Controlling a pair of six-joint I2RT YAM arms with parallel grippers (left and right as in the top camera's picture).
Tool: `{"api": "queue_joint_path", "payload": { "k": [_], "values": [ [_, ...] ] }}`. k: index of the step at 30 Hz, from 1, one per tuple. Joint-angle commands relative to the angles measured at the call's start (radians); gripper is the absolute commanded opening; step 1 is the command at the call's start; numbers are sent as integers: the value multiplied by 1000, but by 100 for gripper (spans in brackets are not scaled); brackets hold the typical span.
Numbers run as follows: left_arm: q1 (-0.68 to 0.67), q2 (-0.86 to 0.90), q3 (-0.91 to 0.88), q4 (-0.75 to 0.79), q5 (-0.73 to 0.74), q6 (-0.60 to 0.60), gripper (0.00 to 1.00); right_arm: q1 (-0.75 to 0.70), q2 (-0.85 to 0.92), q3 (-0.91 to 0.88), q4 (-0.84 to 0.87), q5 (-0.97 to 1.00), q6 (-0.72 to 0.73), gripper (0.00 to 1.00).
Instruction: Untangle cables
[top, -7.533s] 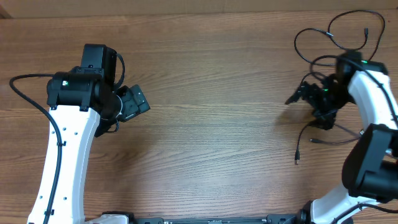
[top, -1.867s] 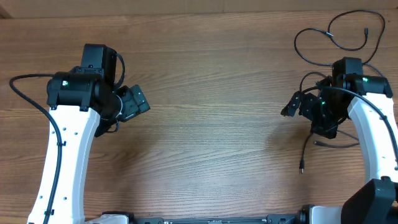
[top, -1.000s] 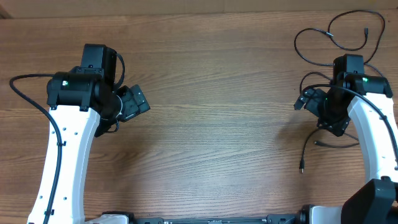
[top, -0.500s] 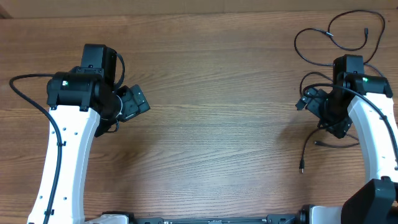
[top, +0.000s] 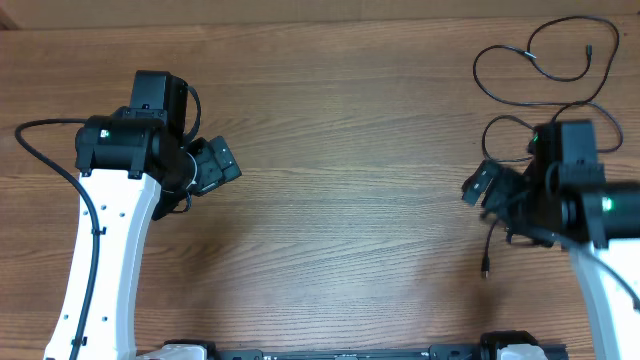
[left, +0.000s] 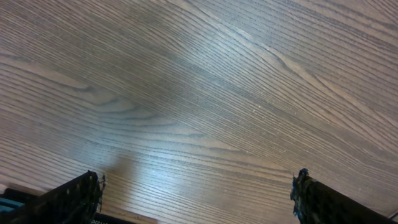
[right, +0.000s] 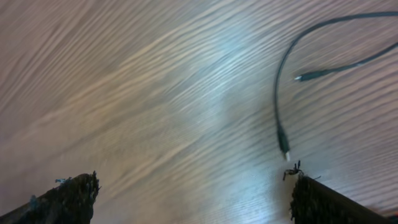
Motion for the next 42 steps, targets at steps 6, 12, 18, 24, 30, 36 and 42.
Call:
{"api": "queue_joint_path", "payload": {
  "k": [6, 12, 18, 24, 30, 36, 42],
  "values": [
    [2, -10, 21, 0, -10, 11, 100, 168, -194, 13, -74, -2, 44, 100],
    [2, -10, 21, 0, -10, 11, 99, 172, -223, 13, -164, -12, 44, 100],
    [2, -10, 21, 0, -10, 11, 100, 172, -219, 13, -175, -15, 43, 100],
    [2, -10, 21, 0, -10, 11, 100, 172, -219, 13, -175, 13, 43, 100],
    [2, -10, 21, 1, -10, 12, 100, 172, -219, 13, -167, 52, 38, 100],
    [2, -10, 21, 0, -10, 12, 100, 165, -255, 12, -77, 51, -139, 100],
    [2, -10, 21, 1, -10, 11, 100, 84, -368, -55, 77, 34, -232, 100]
  ]
}}
